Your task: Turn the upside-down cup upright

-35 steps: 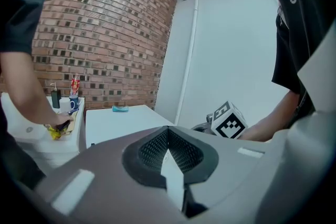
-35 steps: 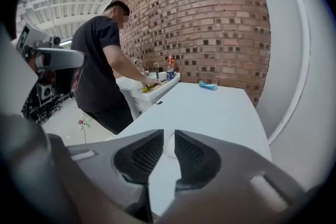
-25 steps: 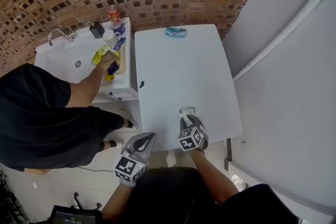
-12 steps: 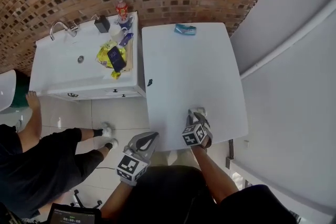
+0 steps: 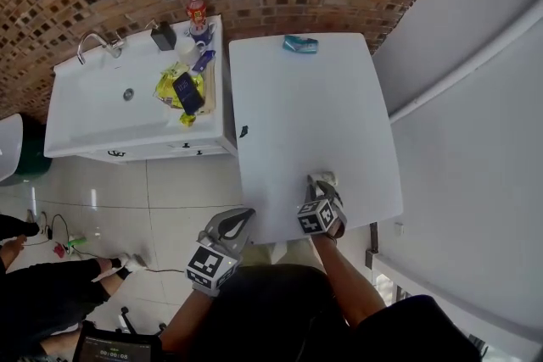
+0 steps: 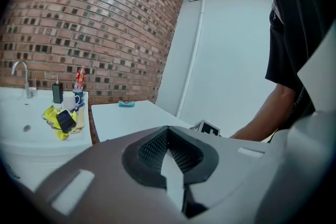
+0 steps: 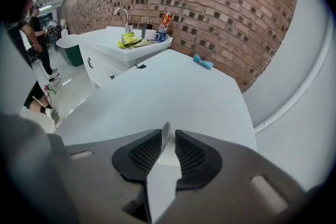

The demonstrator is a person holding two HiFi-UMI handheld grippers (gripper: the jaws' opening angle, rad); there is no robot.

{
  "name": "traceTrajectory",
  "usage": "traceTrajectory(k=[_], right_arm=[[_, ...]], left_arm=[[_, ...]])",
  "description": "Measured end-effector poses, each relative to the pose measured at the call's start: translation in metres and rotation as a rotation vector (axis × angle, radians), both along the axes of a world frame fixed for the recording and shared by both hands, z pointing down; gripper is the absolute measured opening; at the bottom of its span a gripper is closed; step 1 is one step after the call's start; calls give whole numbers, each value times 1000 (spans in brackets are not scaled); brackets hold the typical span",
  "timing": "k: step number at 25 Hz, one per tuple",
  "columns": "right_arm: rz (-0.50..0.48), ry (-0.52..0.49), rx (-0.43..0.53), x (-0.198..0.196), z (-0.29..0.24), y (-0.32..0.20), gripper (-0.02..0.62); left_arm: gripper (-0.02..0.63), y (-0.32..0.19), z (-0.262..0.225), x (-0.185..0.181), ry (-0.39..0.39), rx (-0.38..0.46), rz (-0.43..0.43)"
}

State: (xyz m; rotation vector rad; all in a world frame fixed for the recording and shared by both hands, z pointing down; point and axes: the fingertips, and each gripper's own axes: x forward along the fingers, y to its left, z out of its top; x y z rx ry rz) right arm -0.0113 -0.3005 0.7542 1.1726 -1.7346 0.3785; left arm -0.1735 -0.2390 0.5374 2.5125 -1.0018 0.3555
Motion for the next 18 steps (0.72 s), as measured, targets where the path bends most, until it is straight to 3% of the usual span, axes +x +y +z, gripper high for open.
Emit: traceTrajectory(k=[18], right_arm=[[11, 26, 8, 14, -10, 2, 25]], left_arm=[[15, 8, -6, -1, 8, 17, -19]])
